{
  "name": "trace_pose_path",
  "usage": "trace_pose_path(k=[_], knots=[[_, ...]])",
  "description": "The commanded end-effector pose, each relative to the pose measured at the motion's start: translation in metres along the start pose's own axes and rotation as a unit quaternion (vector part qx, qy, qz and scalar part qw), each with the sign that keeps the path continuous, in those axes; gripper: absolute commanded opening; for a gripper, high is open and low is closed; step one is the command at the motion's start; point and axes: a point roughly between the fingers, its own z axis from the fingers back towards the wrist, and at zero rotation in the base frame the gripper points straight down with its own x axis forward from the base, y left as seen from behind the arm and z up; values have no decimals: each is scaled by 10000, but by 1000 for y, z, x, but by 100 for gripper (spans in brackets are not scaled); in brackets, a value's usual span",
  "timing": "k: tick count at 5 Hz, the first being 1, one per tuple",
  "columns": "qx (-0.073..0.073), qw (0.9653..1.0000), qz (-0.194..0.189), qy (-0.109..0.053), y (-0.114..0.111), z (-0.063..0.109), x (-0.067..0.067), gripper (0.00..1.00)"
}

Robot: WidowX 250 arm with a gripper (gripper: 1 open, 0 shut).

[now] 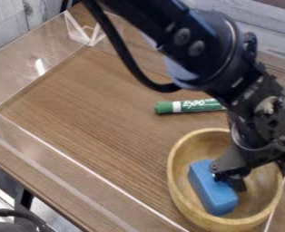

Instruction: Put the blue block in the brown bowl

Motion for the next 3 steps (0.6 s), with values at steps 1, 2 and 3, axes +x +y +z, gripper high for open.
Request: trace_pose_path(k=[1, 2, 3], knots=[[853, 9963, 5, 70, 51, -18, 14, 100], [883, 9961, -33, 59, 50, -16, 17, 0], [887, 9960, -41, 63, 49, -14, 18, 0]])
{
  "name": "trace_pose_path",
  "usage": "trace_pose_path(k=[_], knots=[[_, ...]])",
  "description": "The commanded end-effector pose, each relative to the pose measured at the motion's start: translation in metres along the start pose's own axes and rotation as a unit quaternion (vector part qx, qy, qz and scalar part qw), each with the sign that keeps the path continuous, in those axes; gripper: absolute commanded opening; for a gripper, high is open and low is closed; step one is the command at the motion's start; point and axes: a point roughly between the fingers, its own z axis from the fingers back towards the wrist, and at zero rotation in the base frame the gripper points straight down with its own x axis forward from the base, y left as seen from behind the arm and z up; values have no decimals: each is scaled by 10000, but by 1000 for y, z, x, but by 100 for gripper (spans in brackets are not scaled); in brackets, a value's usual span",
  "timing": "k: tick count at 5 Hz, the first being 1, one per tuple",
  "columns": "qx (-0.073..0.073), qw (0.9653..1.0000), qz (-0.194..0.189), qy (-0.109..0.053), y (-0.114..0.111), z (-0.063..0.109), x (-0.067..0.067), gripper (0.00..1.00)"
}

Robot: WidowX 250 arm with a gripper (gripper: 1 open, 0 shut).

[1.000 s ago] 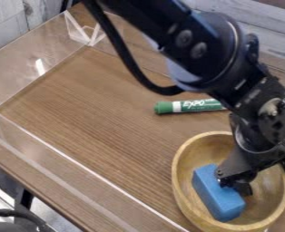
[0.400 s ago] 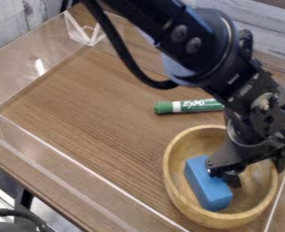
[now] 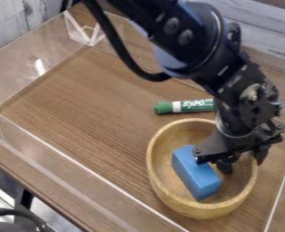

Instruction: Put the blue block in the brown bowl

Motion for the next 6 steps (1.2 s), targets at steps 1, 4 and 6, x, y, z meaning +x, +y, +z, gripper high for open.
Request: trace_pose_path(k=[1, 4, 6], knots=[[675, 9974, 183, 171, 36, -13, 2, 0], [717, 9973, 88, 151, 31, -5, 6, 0], [729, 9973, 35, 131, 26, -2, 8, 0]])
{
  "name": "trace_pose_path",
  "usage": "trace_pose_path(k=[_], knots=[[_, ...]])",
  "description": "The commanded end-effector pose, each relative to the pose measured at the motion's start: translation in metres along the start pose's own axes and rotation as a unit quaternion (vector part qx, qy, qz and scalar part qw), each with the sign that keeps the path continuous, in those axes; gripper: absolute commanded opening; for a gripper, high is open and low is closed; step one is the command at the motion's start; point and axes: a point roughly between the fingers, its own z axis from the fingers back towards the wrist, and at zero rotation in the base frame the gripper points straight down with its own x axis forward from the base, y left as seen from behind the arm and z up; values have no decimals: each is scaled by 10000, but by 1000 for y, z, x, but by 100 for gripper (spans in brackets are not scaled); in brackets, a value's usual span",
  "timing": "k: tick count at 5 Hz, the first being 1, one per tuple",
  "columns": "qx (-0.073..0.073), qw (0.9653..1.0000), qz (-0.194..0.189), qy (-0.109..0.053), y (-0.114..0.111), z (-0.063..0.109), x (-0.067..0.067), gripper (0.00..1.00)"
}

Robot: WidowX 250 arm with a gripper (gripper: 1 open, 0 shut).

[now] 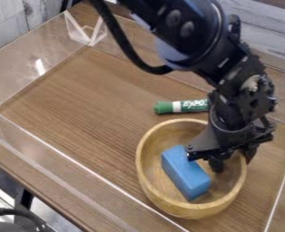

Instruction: Put the blue block in the brown bowl

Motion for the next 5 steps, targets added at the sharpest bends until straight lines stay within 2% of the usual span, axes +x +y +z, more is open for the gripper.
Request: trace_pose_path(k=[1, 3, 5], knots=[[311, 9995, -4, 43, 15, 0, 8, 100], [371, 9993, -86, 12, 15, 10, 13, 100], [386, 9992, -117, 48, 13, 15, 14, 100]])
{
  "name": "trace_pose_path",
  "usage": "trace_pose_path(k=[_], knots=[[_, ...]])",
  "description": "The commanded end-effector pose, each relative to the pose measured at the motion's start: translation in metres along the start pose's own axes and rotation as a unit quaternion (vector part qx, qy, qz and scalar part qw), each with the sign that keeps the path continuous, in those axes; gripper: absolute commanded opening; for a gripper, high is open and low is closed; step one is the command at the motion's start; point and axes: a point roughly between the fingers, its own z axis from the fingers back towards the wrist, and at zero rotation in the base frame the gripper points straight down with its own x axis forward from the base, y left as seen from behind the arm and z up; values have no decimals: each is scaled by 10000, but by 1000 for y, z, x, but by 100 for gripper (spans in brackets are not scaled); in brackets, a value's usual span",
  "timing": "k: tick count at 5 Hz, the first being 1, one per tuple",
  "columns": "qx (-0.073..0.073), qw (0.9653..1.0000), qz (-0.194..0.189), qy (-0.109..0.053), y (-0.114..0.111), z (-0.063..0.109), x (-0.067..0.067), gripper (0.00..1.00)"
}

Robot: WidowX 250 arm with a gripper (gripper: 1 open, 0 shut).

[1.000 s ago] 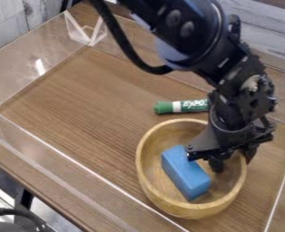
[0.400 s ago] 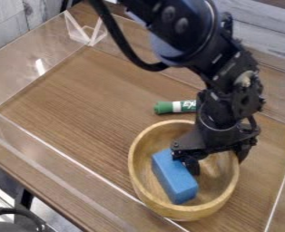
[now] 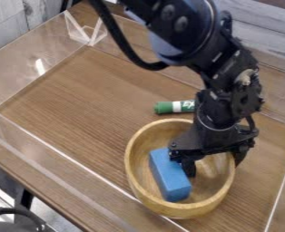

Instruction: Put the blue block in the brown bowl

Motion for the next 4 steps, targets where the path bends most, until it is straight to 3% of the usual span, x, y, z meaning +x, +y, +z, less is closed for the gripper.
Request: trace_pose_path(k=[1, 4], knots=[[-84, 10000, 0, -41, -2, 9, 6, 100], [-47, 10000, -56, 13, -3, 12, 6, 100]])
